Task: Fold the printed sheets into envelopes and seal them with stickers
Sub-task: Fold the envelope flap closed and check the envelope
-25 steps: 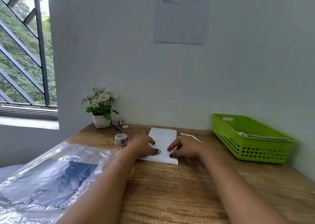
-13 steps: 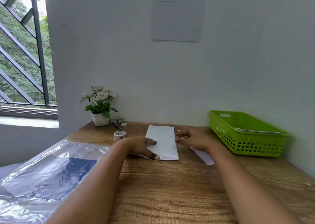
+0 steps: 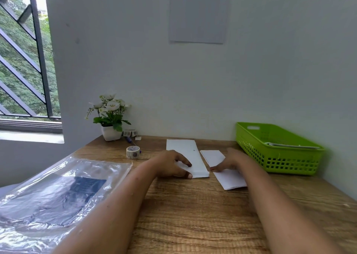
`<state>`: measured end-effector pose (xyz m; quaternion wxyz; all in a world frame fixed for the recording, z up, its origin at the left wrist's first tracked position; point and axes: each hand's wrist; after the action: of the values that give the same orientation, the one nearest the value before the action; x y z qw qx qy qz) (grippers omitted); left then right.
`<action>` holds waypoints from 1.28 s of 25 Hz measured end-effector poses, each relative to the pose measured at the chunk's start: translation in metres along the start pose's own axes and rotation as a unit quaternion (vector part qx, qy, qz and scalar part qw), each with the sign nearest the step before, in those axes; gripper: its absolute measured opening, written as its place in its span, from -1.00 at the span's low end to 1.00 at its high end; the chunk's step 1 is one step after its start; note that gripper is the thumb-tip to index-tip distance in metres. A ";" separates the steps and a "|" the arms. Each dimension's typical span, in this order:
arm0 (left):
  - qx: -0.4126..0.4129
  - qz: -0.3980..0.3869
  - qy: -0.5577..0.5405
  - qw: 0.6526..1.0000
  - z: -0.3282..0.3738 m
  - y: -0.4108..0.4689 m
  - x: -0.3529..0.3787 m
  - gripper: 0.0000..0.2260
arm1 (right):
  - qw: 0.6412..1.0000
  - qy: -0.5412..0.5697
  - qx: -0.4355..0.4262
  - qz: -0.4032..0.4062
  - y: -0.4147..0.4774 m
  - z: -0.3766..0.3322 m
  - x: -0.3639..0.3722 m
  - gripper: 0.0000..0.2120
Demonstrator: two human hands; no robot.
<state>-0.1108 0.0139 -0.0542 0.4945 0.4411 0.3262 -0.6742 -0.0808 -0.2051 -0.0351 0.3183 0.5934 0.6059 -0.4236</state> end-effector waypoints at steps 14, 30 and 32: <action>0.007 0.004 -0.028 1.000 -0.001 -0.010 -0.011 -0.92 | 0.882 0.469 -0.052 0.006 0.004 0.005 -0.007 -0.76; -0.010 0.119 -0.066 0.991 0.002 -0.006 -0.003 -0.89 | 0.851 0.437 -0.106 -0.271 -0.030 -0.008 -0.012 -0.72; -0.016 0.120 -0.104 0.987 0.000 -0.006 -0.003 -0.88 | 0.857 0.425 -0.082 -0.280 -0.028 -0.004 -0.012 -0.75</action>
<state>-0.1161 0.0167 -0.0518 0.6101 0.3967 0.2288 -0.6466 -0.1073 -0.2057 -0.0188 -0.0544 0.4927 0.8554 -0.1501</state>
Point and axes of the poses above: each hand's wrist, its own y-axis towards the middle knuckle, its own x-axis out of the palm, z = x × y, and after that the axes turned 4 degrees about y, right-handed
